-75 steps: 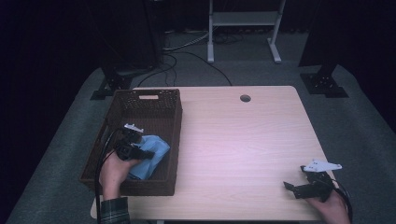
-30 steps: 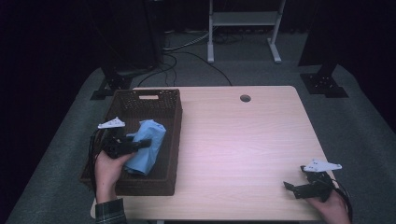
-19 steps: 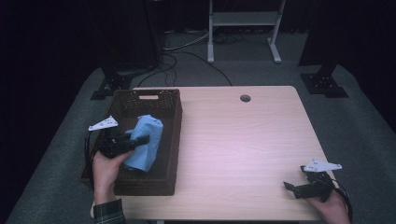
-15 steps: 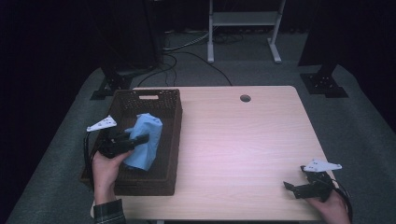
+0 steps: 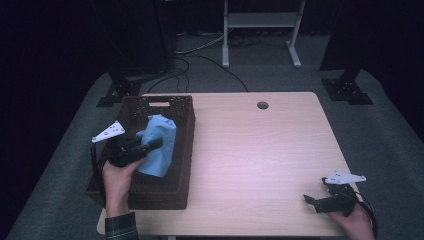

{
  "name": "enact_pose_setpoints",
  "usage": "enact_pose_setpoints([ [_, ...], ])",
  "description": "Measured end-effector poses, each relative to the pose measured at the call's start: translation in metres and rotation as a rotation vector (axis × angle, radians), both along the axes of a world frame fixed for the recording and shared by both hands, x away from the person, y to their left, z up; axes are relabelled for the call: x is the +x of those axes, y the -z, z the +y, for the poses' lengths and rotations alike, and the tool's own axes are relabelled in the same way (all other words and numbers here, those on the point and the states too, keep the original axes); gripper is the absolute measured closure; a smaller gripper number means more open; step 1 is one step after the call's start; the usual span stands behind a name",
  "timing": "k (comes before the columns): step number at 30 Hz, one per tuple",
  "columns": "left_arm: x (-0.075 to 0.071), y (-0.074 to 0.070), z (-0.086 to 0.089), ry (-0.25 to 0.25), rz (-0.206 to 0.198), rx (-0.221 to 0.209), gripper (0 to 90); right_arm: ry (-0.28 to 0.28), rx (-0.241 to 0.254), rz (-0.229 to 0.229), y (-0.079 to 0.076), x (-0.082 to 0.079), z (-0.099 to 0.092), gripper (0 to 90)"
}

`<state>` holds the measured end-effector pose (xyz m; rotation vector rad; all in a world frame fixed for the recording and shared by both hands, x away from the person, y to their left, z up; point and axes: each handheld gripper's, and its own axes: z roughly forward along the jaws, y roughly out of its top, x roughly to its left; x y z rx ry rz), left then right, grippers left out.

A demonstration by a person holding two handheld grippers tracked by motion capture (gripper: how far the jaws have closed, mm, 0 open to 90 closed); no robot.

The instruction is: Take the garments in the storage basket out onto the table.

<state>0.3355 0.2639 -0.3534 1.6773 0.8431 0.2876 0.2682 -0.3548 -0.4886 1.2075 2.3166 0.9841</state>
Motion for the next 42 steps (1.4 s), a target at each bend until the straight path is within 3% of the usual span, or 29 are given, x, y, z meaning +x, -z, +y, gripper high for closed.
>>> enact_pose_setpoints([
  [9, -0.007, -0.011, -0.011, -0.014, -0.071, -0.028, 58.9, -0.002, 0.000, 0.000, 0.000, 0.000, 0.000, 1.7],
  [15, -0.008, -0.016, -0.020, -0.012, -0.090, -0.023, 59.0, -0.003, 0.000, 0.000, 0.000, 0.000, 0.000, 1.6],
  [28, -0.013, -0.026, -0.040, -0.003, -0.113, -0.028, 58.9, -0.006, 0.000, 0.000, 0.000, 0.000, 0.000, 1.7],
  [42, -0.016, -0.032, -0.074, 0.022, -0.129, 0.011, 58.5, -0.007, 0.000, 0.000, 0.000, 0.000, 0.000, 1.7],
])
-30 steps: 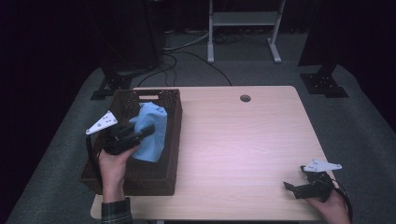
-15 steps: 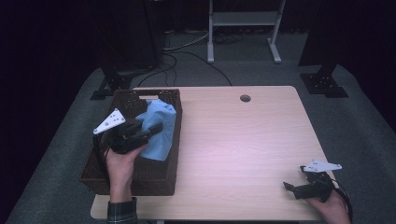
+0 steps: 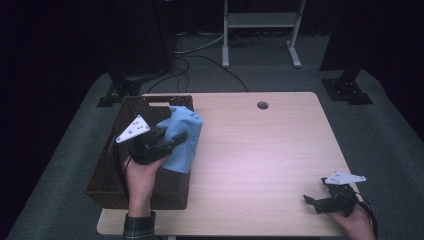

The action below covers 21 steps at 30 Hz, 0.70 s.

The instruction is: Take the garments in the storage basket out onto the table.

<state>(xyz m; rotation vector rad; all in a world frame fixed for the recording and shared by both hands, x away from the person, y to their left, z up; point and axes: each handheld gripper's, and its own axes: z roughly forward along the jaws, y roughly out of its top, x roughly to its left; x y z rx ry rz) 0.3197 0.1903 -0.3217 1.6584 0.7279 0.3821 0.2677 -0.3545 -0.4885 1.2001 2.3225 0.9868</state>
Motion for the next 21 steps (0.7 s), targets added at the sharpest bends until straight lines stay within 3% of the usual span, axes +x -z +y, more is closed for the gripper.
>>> enact_pose_setpoints([
  [21, -0.004, 0.001, -0.047, 0.054, -0.033, -0.022, 58.9, 0.000, 0.000, 0.000, 0.000, 0.000, 0.000, 1.7],
])
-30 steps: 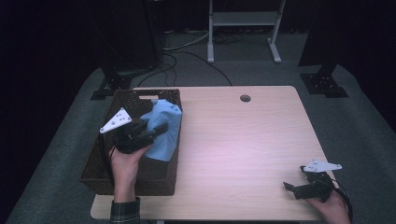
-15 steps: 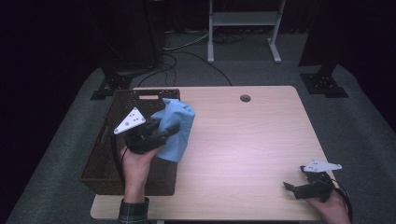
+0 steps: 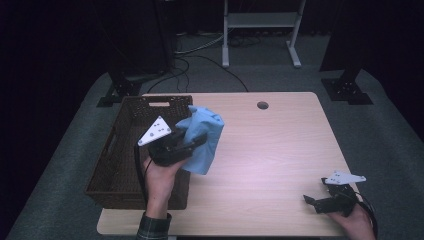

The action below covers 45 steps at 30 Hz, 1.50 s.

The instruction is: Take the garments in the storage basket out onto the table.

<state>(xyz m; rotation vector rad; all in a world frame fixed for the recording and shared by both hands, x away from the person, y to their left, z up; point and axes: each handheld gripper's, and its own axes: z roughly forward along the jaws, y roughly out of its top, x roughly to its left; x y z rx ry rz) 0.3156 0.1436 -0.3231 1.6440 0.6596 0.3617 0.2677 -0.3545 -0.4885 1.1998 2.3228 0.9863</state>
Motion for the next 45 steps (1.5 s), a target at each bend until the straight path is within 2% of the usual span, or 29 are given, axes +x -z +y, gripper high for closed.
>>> enact_pose_setpoints([
  [9, -0.001, 0.004, -0.017, 0.017, -0.006, 0.001, 58.9, 0.000, 0.000, 0.000, 0.000, 0.000, 0.000, 1.7],
  [21, -0.001, 0.012, -0.040, 0.040, -0.006, 0.035, 58.8, 0.000, 0.000, 0.000, 0.000, 0.000, 0.000, 1.7],
  [28, 0.000, 0.020, -0.051, 0.061, 0.012, 0.036, 58.8, -0.001, 0.000, 0.000, 0.000, 0.000, 0.000, 1.6],
  [35, 0.002, 0.032, -0.068, 0.085, 0.028, 0.070, 58.8, -0.001, 0.000, 0.000, 0.000, 0.000, 0.000, 1.7],
  [41, 0.002, 0.040, -0.080, 0.078, 0.039, 0.093, 58.8, -0.001, 0.000, 0.000, 0.000, 0.000, 0.000, 1.6],
  [45, 0.002, 0.046, -0.087, 0.060, 0.045, 0.124, 58.9, -0.002, 0.000, -0.001, 0.000, 0.000, 0.000, 1.6],
])
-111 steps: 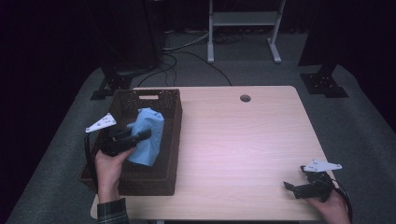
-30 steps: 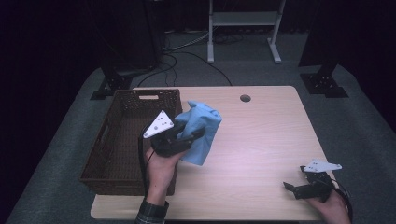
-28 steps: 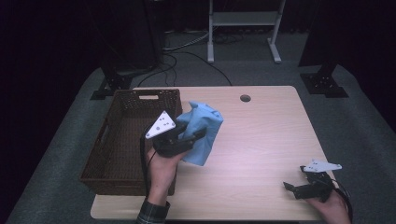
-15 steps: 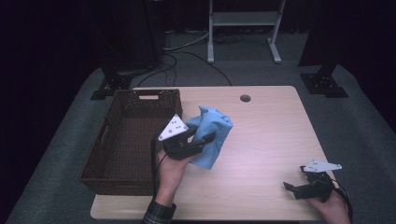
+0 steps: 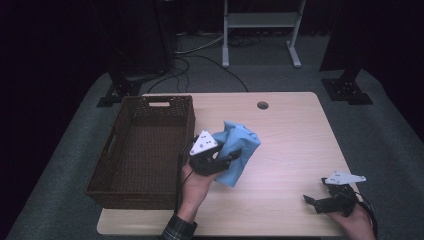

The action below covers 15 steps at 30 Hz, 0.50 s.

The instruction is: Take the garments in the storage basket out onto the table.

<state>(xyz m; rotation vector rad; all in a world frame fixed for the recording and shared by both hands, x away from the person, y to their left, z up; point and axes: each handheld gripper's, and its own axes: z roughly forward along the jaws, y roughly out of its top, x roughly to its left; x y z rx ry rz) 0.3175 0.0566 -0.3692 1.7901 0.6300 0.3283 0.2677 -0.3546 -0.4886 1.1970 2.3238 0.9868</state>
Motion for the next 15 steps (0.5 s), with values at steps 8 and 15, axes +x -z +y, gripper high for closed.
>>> enact_pose_setpoints([
  [8, 0.002, 0.012, -0.012, -0.024, 0.023, 0.062, 58.9, 0.000, 0.000, -0.001, 0.000, 0.000, 0.000, 1.6],
  [15, 0.007, 0.025, -0.019, -0.025, 0.062, 0.079, 58.8, 0.000, -0.001, 0.001, 0.000, 0.000, 0.000, 1.7],
])
